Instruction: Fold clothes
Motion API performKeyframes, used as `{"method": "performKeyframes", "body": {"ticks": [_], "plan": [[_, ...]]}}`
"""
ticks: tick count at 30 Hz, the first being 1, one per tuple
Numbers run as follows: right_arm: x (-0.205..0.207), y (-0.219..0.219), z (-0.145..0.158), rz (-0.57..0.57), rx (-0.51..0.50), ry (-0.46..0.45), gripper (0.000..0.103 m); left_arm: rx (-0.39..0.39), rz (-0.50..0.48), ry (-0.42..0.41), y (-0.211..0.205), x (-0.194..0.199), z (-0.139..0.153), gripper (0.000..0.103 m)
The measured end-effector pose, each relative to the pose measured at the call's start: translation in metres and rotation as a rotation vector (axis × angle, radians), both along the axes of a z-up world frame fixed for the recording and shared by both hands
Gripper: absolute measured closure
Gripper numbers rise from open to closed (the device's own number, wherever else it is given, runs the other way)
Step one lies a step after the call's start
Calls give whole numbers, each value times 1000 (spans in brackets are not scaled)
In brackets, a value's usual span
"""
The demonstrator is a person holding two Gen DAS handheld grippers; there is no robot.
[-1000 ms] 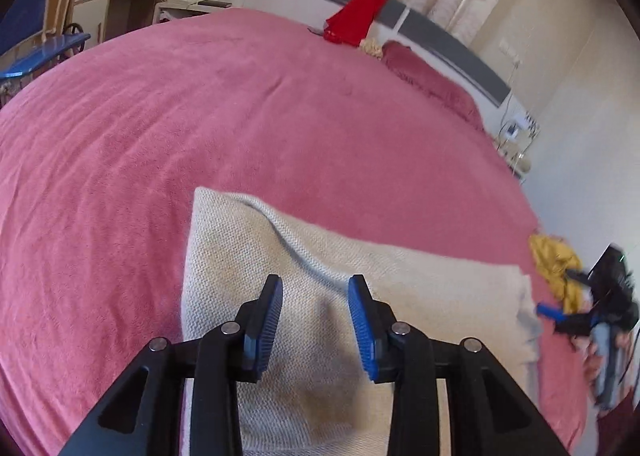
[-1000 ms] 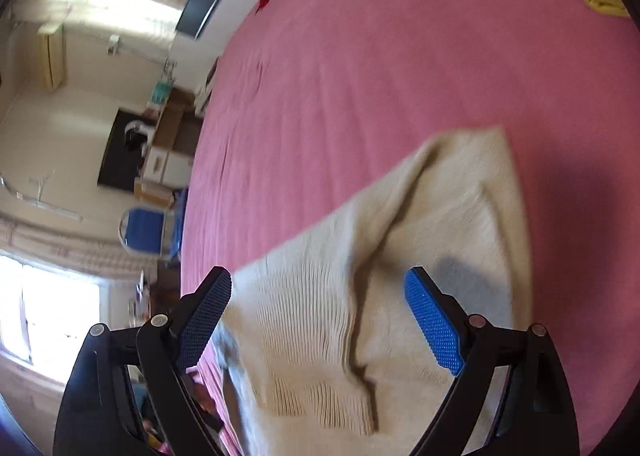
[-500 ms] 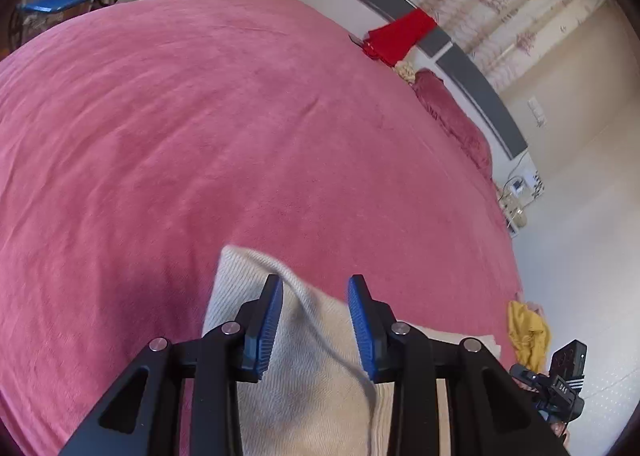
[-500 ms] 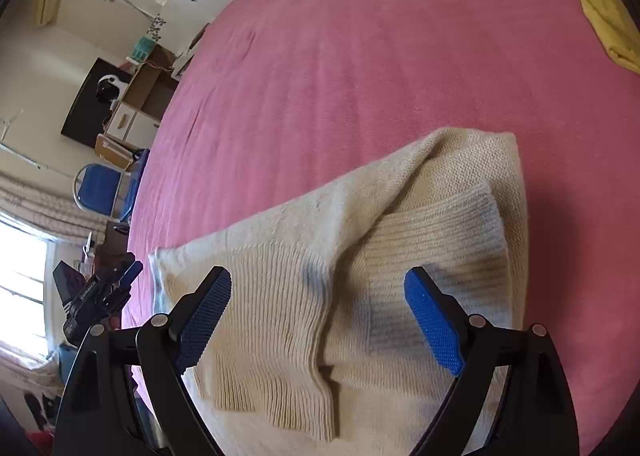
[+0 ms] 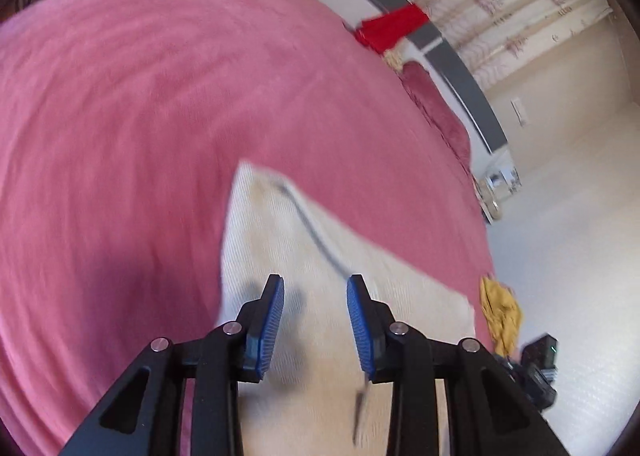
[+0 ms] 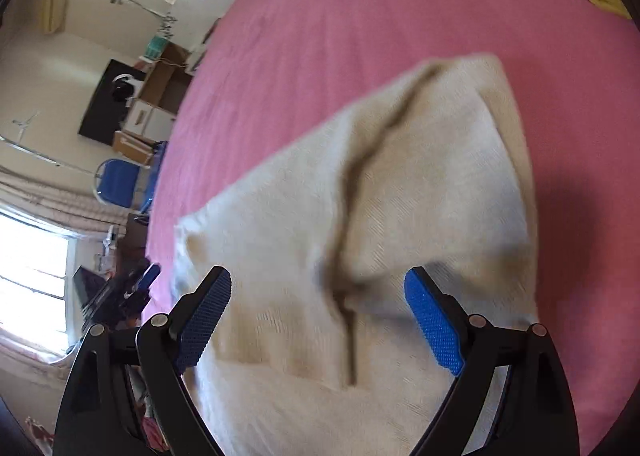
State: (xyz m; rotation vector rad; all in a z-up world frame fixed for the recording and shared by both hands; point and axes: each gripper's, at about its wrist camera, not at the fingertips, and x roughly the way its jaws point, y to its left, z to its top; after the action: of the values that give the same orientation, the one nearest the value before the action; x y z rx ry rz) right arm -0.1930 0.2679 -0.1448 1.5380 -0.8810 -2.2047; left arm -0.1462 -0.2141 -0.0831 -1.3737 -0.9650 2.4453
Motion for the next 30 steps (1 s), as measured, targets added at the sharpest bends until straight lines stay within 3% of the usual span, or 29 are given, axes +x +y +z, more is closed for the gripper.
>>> {"method": "performKeyframes", "body": {"ticks": [2, 4, 6, 8, 9, 10, 11, 14, 17, 22, 23, 25, 26, 28, 30], "plan": [[-3, 10, -17, -61, 27, -53, 12, -75, -26, -59, 12, -1, -19, 70], [-1, 22, -20, -102, -9, -54, 14, -108, -7, -86, 5, -3, -34, 87], [1, 34, -22, -144, -46, -55, 14, -86, 35, -102, -13, -7, -38, 102], [-1, 36, -23, -166, -69, -73, 14, -34, 68, -130, -25, -10, -34, 102], [-1, 33, -19, -167, -58, -82, 14, -32, 77, -130, -26, -9, -26, 94], [-3, 24, -10, -156, -32, -76, 14, -33, 65, -108, -24, -7, -16, 65], [-2, 18, 0, -138, -13, -53, 14, -47, 44, -76, -17, -3, -5, 60], [5, 10, 19, -69, -78, -9, 11, -87, -7, -15, 7, -4, 21, 57], [3, -11, 26, -15, -147, 16, 11, -62, -76, 12, 45, -15, 34, 56], [-7, -41, -3, 51, -192, -78, 11, -23, -160, -10, 101, -54, 26, 56], [-7, -42, -12, 57, -148, -100, 11, -33, -175, -20, 109, -63, 22, 56], [-3, -31, -29, 49, -71, -100, 12, -176, -157, -67, 114, -79, 3, 60], [-1, -24, -35, 35, -122, -89, 12, -196, -151, -99, 112, -81, -11, 67], [1, -13, -40, 12, -209, -84, 11, -136, -148, -84, 99, -80, -12, 72], [6, -8, -29, 17, -249, -75, 11, -85, -137, -60, 89, -73, -4, 68]]}}
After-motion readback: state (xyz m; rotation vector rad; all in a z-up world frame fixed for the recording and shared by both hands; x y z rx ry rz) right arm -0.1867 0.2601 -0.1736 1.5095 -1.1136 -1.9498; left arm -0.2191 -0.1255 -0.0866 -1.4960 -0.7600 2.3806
